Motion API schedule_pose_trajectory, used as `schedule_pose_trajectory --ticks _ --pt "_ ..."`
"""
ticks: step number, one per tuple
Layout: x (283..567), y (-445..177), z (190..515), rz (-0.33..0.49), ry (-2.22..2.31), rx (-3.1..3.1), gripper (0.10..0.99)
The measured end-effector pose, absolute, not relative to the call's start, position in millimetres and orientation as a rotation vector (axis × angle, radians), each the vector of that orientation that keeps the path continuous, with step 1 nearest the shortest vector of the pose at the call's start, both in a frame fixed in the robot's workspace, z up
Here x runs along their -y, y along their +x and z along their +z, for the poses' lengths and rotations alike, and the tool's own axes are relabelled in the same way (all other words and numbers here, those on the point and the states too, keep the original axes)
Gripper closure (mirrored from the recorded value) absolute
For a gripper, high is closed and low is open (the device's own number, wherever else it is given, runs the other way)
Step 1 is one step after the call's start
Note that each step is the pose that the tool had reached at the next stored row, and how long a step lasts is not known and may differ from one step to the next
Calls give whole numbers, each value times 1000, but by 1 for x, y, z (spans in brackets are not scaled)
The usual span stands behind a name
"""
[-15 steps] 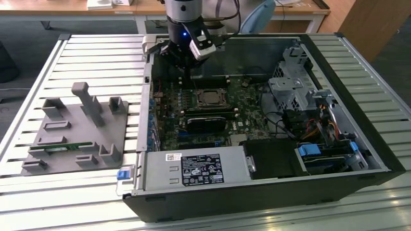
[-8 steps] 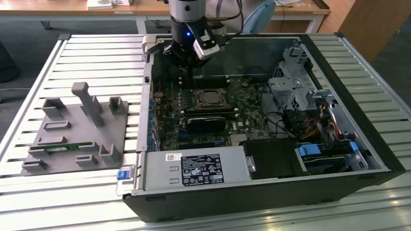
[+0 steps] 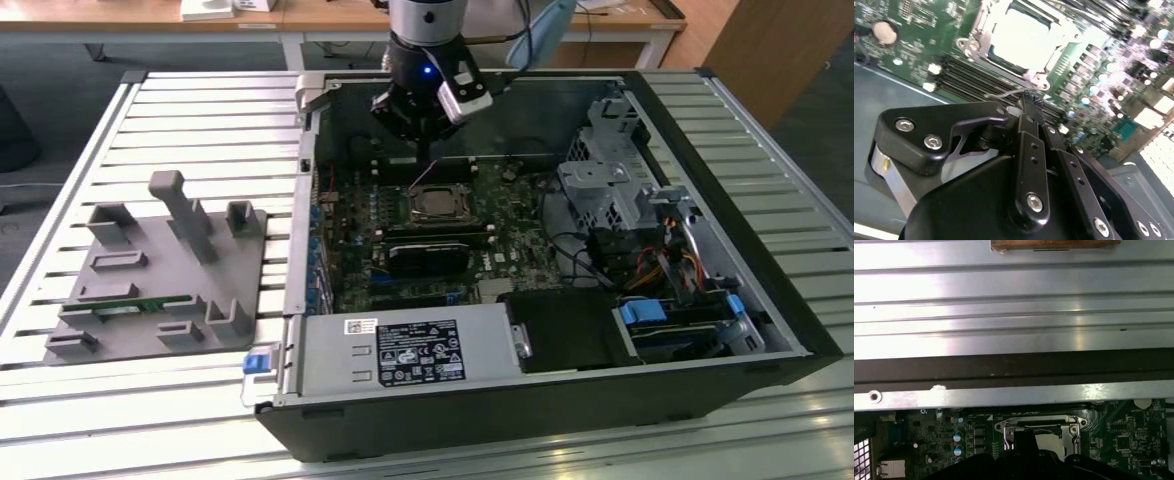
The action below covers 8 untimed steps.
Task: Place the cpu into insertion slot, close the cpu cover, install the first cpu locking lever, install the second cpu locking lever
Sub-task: 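Install the first cpu locking lever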
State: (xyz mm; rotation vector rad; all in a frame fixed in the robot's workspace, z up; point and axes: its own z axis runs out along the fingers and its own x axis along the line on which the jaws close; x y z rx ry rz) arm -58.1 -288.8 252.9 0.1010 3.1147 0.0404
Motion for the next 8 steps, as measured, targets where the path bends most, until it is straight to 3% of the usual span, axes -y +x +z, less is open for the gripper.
schedule_pose_trajectory --ticks 8 --pt "289 -55 250 73 102 -3114 980"
